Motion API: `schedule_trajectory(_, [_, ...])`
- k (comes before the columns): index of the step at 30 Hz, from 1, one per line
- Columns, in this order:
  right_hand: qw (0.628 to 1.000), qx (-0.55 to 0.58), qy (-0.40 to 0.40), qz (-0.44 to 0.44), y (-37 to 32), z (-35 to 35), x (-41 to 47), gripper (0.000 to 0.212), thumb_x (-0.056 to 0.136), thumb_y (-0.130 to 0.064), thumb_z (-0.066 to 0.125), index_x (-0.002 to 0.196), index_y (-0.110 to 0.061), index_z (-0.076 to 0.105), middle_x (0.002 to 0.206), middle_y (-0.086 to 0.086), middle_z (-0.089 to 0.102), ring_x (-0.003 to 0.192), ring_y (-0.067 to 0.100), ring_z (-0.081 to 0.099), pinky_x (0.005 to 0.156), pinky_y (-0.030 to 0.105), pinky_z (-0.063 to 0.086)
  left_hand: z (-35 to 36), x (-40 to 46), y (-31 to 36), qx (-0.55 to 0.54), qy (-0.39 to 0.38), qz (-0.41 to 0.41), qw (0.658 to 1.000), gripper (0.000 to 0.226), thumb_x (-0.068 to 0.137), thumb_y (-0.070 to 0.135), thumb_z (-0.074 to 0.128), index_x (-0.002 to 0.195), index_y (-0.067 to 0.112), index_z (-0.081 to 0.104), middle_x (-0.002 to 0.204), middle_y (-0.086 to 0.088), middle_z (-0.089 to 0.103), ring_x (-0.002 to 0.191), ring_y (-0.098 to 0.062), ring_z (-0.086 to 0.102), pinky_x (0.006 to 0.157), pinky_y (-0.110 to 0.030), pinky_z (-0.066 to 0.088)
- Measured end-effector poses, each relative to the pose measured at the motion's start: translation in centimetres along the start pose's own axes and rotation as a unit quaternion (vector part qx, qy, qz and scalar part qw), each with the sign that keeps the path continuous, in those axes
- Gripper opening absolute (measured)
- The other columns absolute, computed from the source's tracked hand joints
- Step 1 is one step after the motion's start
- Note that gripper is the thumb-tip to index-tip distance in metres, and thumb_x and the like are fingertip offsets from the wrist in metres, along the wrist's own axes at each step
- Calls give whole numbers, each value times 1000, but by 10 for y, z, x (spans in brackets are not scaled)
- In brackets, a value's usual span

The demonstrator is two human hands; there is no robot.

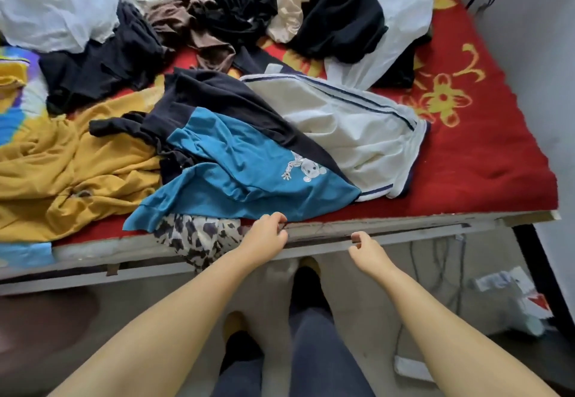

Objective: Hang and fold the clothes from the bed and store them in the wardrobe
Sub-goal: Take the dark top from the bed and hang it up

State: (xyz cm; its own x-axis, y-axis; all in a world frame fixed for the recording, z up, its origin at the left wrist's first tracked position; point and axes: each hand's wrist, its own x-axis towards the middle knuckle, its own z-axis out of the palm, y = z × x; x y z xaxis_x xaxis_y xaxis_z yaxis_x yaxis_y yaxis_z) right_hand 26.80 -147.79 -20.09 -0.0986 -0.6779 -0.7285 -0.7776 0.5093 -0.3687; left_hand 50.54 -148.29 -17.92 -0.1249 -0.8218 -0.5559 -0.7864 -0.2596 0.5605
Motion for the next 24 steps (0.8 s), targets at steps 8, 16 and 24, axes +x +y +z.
schedule_trajectory(8, [997,61,8,42,-21,-49,144,43,95,-15,43,138,-11,43,113,10,57,99,29,58,85,39,49,52,123,28,40,-11,-64,997,46,95,18,47,140,17,40,135,-9,41,125,-28,38,97,-41,40])
schedule_trajectory(16, [992,55,-14,112,-45,-21,189,27,95,-25,54,121,-18,52,137,17,27,100,35,53,89,35,46,50,160,-12,189,36,-49,980,82,91,24,59,155,16,9,161,-15,1,149,-27,4,114,-39,23])
schedule_trajectory(24, [985,104,121,68,-32,-25,186,41,91,-16,61,128,-7,45,141,18,29,114,34,49,100,36,39,35,164,-29,258,10,-73,963,63,90,30,63,142,14,29,161,-11,-11,149,-26,-9,118,-48,15])
